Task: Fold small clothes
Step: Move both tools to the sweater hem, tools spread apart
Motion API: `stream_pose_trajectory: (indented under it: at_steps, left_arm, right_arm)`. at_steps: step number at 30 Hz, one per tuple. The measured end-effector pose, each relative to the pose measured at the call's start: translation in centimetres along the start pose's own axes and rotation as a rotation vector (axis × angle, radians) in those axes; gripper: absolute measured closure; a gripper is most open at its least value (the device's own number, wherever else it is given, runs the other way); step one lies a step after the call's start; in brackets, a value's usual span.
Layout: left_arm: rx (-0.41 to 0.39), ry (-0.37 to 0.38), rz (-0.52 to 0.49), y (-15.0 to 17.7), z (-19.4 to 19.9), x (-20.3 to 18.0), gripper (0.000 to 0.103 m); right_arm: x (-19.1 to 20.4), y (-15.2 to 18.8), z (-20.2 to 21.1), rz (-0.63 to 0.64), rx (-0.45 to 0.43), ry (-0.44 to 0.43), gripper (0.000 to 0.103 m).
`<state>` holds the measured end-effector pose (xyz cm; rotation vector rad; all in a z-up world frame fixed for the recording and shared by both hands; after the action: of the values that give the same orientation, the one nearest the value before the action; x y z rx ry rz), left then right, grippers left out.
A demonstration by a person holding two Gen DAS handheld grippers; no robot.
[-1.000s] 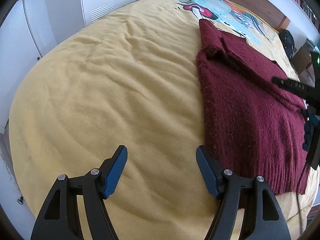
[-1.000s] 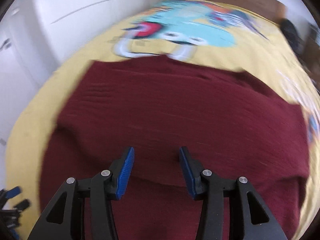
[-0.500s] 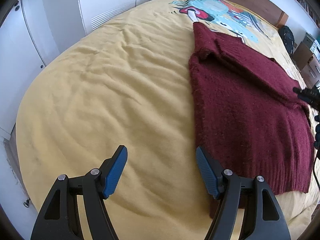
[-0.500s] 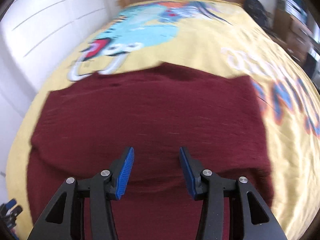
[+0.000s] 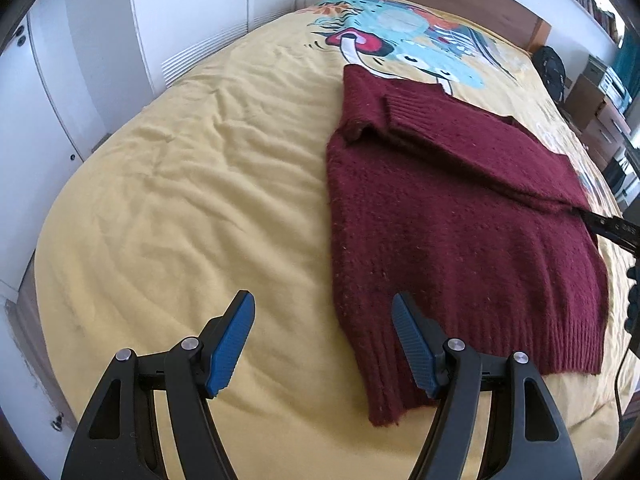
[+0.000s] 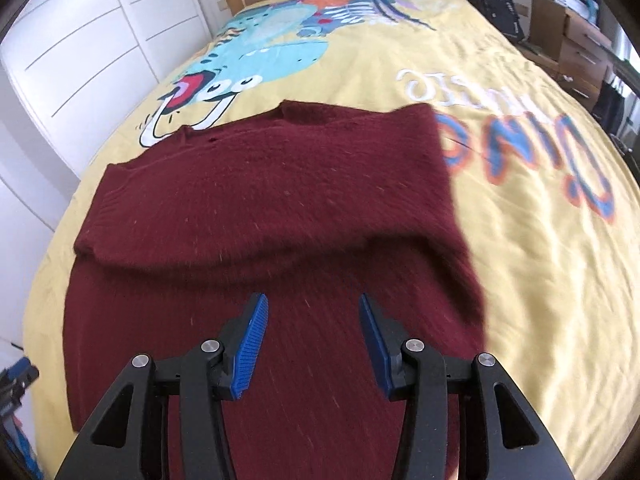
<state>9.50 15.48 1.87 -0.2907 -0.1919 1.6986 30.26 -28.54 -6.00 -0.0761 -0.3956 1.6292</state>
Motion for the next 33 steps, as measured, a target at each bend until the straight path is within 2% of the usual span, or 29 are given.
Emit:
stream_pose_trajectory:
  at_steps: [6, 10, 16, 22, 30, 33]
  left_arm:
    - [-0.005, 0.011, -0.036, 1.1, 1.3, -0.8, 0.037]
    - [0.001, 0.020, -0.058, 1.8, 1.9, -1.2, 0.037]
    - [0.049, 0.038, -0.076, 2.7, 1.4, -1.4, 0.037]
    - [0.090, 0.054, -0.056, 3.0, 0.4, -1.4, 0.037]
    - [0.154, 0.063, 0.021, 2.3, -1.9, -0.5, 0.037]
    - [0.193, 0.112, 0.047, 1.7, -3.5, -0.5, 0.037]
  right_arm:
    - [-3.2, 5.8, 2.6, -0.052, 0.009, 0.019, 0.054]
    - [-4.9, 9.5, 3.0, -0.102, 0.030, 0.007, 0.048]
    - [-6.3, 14.3, 2.6, -0.172, 0.059, -0.056, 0.047]
    - [-6.2, 16.1, 1.8, -0.187, 0.078, -0.105, 0.046]
    - [-6.7, 16.4, 0.8, -0.203, 0.097, -0.150, 0.043]
    - [-6.9, 16.2, 0.3, -0.198, 0.108, -0.157, 0.042]
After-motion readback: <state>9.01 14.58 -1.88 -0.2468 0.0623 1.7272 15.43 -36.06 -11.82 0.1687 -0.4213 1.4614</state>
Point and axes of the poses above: each gripper's, at about its wrist camera, not at the fingertips, and z roughly against the way its jaws point, x to its left, y to its underside, the point moved 1 cm from there along -z, roughly the way its jaws point, and after that the axes turned 13 degrees about x, right-handed, at the moved point
